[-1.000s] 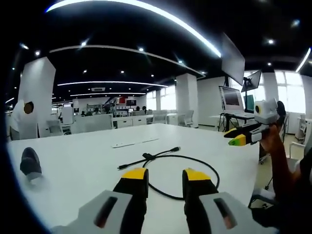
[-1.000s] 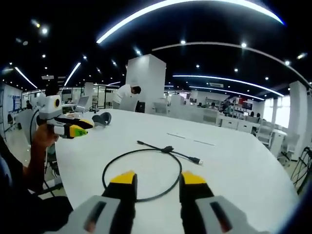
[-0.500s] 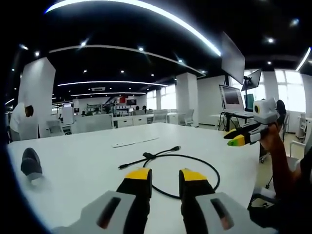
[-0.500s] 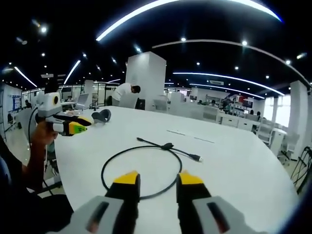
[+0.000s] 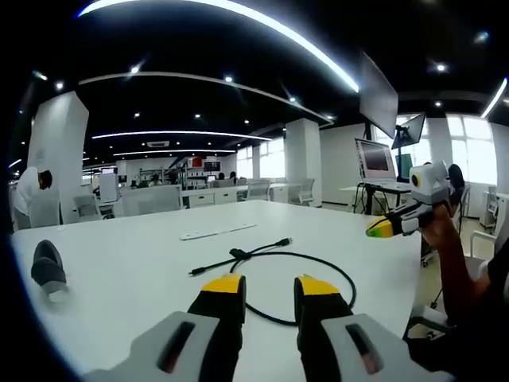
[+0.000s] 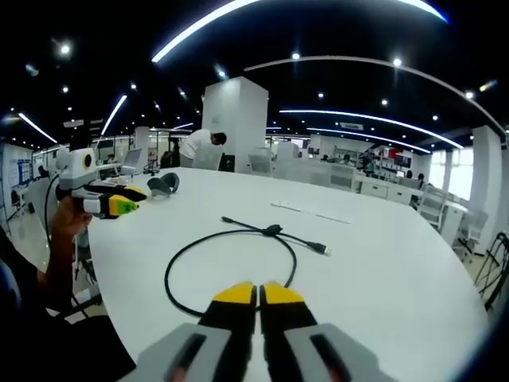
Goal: Find the charging cable on the desk, coil it up and secure with Velcro.
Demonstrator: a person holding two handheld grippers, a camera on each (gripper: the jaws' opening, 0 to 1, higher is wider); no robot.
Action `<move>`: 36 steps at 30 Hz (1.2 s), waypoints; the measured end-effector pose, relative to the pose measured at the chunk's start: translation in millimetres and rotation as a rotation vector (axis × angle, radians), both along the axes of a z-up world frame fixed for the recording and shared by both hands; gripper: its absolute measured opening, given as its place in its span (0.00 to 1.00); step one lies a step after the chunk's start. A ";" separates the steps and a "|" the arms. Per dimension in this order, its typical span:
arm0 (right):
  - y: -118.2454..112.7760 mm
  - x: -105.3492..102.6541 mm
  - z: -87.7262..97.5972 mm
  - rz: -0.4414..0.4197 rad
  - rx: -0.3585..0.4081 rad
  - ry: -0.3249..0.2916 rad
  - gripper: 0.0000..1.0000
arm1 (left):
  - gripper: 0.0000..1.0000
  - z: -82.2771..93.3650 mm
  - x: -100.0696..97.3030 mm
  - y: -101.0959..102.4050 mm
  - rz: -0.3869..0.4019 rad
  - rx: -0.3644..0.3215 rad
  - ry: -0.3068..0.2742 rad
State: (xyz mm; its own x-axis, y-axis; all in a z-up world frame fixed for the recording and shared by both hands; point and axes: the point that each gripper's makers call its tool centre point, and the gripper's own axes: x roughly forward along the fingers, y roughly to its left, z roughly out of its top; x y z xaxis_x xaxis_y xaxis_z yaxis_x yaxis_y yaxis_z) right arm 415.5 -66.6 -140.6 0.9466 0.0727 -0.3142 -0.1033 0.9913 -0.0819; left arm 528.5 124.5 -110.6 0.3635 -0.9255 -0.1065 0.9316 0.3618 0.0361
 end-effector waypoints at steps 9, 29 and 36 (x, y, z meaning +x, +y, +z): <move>-4.7 3.8 5.5 -0.006 -0.050 -0.041 0.26 | 0.28 1.8 1.9 1.0 0.007 0.001 -0.018; -9.5 1.2 -1.5 -0.004 -0.039 0.009 0.08 | 0.18 6.8 6.2 2.8 0.039 -0.017 -0.025; -8.7 1.1 4.1 -0.007 -0.065 -0.028 0.26 | 0.28 1.3 3.1 -2.2 0.007 0.004 -0.023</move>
State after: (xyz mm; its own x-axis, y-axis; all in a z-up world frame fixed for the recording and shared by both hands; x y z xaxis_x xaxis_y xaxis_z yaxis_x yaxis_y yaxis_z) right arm 416.6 -75.3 -136.6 0.9555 0.0462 -0.2914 -0.0931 0.9844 -0.1493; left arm 531.6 122.2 -109.3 0.3725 -0.9225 -0.1016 0.9279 0.3682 0.0586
